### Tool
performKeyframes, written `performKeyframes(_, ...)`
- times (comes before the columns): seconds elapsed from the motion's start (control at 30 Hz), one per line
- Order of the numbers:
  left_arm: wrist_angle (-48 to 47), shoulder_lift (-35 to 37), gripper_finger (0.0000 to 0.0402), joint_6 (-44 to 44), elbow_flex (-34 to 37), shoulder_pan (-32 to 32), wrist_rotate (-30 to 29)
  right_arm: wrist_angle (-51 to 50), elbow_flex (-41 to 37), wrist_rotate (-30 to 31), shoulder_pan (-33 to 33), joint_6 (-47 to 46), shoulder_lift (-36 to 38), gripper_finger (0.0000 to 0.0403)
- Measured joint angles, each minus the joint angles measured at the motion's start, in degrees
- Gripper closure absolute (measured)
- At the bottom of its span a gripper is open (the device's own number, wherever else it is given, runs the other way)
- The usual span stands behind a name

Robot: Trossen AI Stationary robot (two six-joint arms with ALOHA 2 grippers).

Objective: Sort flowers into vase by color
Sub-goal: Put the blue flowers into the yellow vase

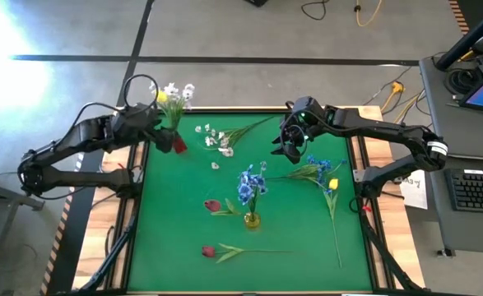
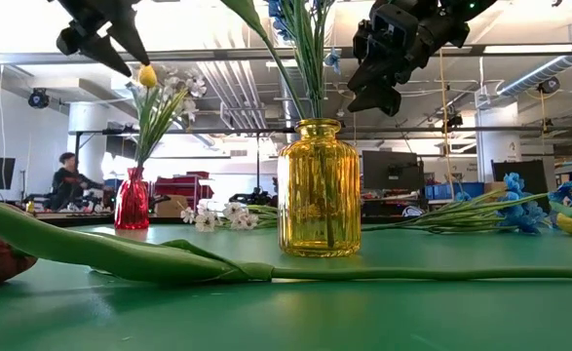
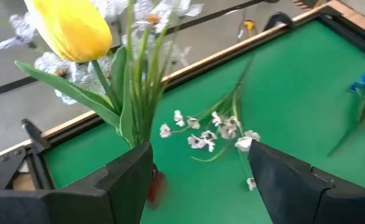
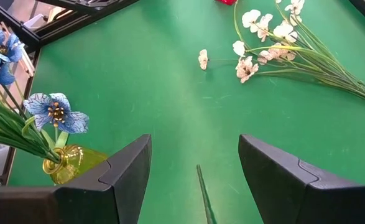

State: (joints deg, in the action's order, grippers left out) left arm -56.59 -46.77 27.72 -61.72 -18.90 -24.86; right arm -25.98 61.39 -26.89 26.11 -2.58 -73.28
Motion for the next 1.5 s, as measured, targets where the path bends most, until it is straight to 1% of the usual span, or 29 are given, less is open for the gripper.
performKeyframes(0.1,-0.1,0.4,0.0151,-0.1,0.0,2.4,0.0,-0.4,0.0,0.0,0.0,-0.8,0.0,0.017)
performKeyframes(0.2,-0.2,0.6,0.0151,0.8,0.4,6.3,0.1,-0.5,-0.2,0.0,0.0,-1.5,0.0,0.017)
performKeyframes(0.33,0.1,0.6,0.0151,2.1,0.4,13.7,0.1,-1.4,-1.5,0.1,0.0,-3.5,0.0,0.017)
performKeyframes(0.4,0.3,0.4,0.0151,3.1,0.4,17.5,-1.1,-3.8,-2.2,0.7,0.0,-3.6,0.0,0.017)
performKeyframes(0.5,0.3,-0.4,0.0151,4.9,0.4,22.9,-4.2,-8.6,-3.3,5.0,-0.1,-3.7,0.0,0.017)
performKeyframes(0.6,0.5,-1.7,0.0151,6.0,0.5,27.6,-5.9,-13.7,-4.5,10.5,-1.0,-4.4,0.0,0.017)
performKeyframes(0.73,0.5,-4.4,0.0151,6.1,1.3,32.0,-6.1,-18.4,-5.1,13.8,-4.0,-4.5,0.0,0.017)
performKeyframes(0.9,0.6,-8.3,0.0151,6.1,2.4,33.8,-6.2,-18.4,-5.5,16.6,-8.6,-2.3,0.0,0.017)
performKeyframes(1.07,0.5,-11.3,0.0151,6.1,4.1,33.9,-6.1,-18.5,-6.9,16.9,-11.3,2.3,0.0,0.017)
performKeyframes(1.27,0.4,-13.6,0.0151,6.0,5.1,33.9,-6.1,-16.3,-10.2,17.5,-11.9,2.1,0.0,0.017)
performKeyframes(1.5,1.1,-15.2,0.0151,3.7,5.1,33.8,-7.2,-11.0,-14.2,23.1,-11.8,0.8,0.0,0.017)
